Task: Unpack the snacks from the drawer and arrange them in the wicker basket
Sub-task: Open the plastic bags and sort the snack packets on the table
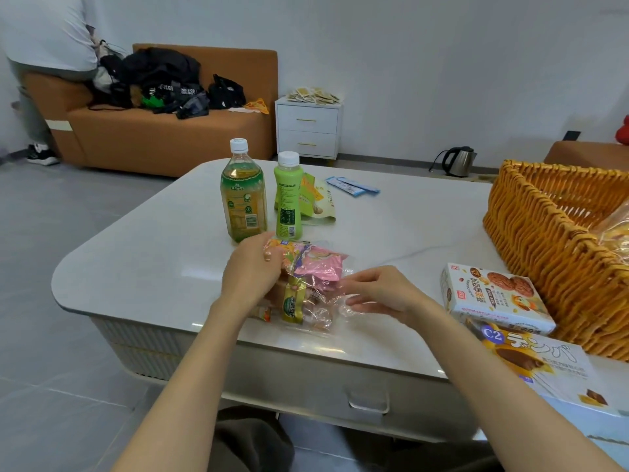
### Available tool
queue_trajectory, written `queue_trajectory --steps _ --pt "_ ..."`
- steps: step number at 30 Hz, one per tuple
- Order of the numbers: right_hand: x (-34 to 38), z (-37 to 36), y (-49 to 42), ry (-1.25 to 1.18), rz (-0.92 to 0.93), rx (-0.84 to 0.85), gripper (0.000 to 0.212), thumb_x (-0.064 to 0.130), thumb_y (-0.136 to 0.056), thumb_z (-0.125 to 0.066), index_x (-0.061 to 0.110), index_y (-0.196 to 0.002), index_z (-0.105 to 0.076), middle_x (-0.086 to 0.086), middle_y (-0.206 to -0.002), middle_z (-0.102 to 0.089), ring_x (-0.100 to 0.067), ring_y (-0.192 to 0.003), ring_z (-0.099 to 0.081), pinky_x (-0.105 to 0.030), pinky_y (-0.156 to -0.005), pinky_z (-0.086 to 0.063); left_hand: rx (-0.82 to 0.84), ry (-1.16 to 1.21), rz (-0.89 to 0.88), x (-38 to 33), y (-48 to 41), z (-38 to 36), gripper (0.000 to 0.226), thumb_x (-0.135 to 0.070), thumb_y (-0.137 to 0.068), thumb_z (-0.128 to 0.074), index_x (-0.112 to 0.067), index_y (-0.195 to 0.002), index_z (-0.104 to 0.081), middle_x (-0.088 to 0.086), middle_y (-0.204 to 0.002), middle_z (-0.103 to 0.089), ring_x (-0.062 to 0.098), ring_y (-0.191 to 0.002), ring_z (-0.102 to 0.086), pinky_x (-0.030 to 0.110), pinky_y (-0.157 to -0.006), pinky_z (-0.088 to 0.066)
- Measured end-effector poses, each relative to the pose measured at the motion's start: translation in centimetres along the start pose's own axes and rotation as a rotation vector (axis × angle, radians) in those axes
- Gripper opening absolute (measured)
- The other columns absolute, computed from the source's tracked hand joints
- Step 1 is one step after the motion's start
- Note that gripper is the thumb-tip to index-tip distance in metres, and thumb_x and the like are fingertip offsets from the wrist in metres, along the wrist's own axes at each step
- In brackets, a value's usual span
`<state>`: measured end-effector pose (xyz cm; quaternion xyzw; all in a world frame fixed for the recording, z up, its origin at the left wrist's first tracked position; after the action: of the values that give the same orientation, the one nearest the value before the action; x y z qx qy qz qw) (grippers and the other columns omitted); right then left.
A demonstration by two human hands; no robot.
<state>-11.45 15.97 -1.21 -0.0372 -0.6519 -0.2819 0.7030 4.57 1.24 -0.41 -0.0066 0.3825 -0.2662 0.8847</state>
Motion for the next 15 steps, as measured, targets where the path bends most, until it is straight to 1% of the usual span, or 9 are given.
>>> queue_trajectory --steps 2,4,6,8,10,11,13,15 --pt "0.3 1.8 0.0 0.064 0.049 -0.089 0.01 0.008 -0.085 -0.071 0.004 -0.094 -0.073 -0.012 -0.085 -0.073 -0.012 -0.061 -0.065 -0.019 -0.057 -0.055 0.045 0.013 -0.1 -1.2 0.0 -0.7 0.044 -0.037 -0.096 -0.051 -0.024 -0.138 -0.051 0.0 -0.144 -0.048 0.018 -0.133 -0.042 0.036 -0.108 -0.035" --pt "0.4 3.2 -0.5 0.138 0.136 -0.213 0.012 0.005 -0.085 -0.069 0.003 -0.097 -0.072 -0.015 -0.088 -0.072 -0.015 -0.062 -0.064 -0.021 -0.057 -0.056 0.097 -0.037 -0.173 -2.0 -0.1 -1.6 0.045 -0.046 -0.095 -0.05 -0.029 -0.137 -0.053 -0.002 -0.145 -0.047 0.016 -0.134 -0.04 0.038 -0.111 -0.033" --pt "0.6 3.9 -1.4 0.213 0.229 -0.308 0.012 0.006 -0.085 -0.067 0.01 -0.096 -0.072 -0.011 -0.09 -0.072 -0.016 -0.067 -0.066 -0.025 -0.064 -0.059 0.134 -0.15 -0.195 -2.2 -0.1 -2.3 0.047 -0.056 -0.092 -0.047 -0.035 -0.133 -0.054 -0.005 -0.145 -0.047 0.017 -0.135 -0.037 0.043 -0.111 -0.031" --pt "1.0 4.0 -3.0 0.3 0.291 -0.359 0.014 0.01 -0.087 -0.066 0.018 -0.097 -0.072 -0.002 -0.096 -0.071 -0.015 -0.077 -0.067 -0.03 -0.075 -0.059 0.17 -0.267 -0.203 -2.3 -0.3 -2.6 0.048 -0.064 -0.088 -0.046 -0.041 -0.128 -0.058 -0.008 -0.142 -0.049 0.018 -0.133 -0.037 0.047 -0.11 -0.031" --pt "1.8 3.8 -5.4 0.363 0.315 -0.356 0.016 0.014 -0.089 -0.065 0.019 -0.102 -0.072 0.003 -0.102 -0.07 -0.014 -0.089 -0.066 -0.033 -0.085 -0.056 0.197 -0.323 -0.182 -2.6 -0.5 -2.4 0.048 -0.068 -0.084 -0.048 -0.044 -0.125 -0.059 -0.009 -0.14 -0.051 0.02 -0.131 -0.038 0.048 -0.109 -0.031" --pt "2.3 3.5 -6.8 0.392 0.315 -0.328 0.017 0.015 -0.089 -0.065 0.018 -0.104 -0.072 0.003 -0.105 -0.07 -0.014 -0.094 -0.065 -0.034 -0.089 -0.054 0.208 -0.335 -0.163 -2.8 -0.8 -2.2 0.049 -0.069 -0.083 -0.049 -0.045 -0.124 -0.059 -0.009 -0.14 -0.051 0.021 -0.131 -0.037 0.048 -0.109 -0.031" --pt "3.1 2.9 -9.8 0.47 0.281 -0.239 0.022 0.018 -0.089 -0.066 0.018 -0.111 -0.071 0.0 -0.115 -0.068 -0.014 -0.103 -0.062 -0.035 -0.094 -0.051 0.224 -0.348 -0.132 -3.1 -1.3 -1.7 0.051 -0.071 -0.08 -0.051 -0.046 -0.123 -0.059 -0.009 -0.14 -0.049 0.023 -0.131 -0.034 0.048 -0.106 -0.028" --pt "3.3 2.2 -12.2 0.571 0.233 -0.135 0.033 0.02 -0.087 -0.069 0.014 -0.119 -0.067 -0.005 -0.124 -0.064 -0.017 -0.11 -0.059 -0.033 -0.096 -0.049 0.238 -0.335 -0.112 -3.3 -1.7 -1.6 0.052 -0.073 -0.077 -0.054 -0.046 -0.121 -0.061 -0.011 -0.14 -0.048 0.023 -0.131 -0.03 0.046 -0.103 -0.026"
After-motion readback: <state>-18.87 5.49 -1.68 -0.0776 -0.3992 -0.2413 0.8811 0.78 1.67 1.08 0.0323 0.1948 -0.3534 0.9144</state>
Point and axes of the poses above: each hand's wrist, its own y-axis away from the middle knuckle, its own z-axis out of the back of the hand, x = y × z, the point moved 2 cm from there along -y, towards the middle knuckle
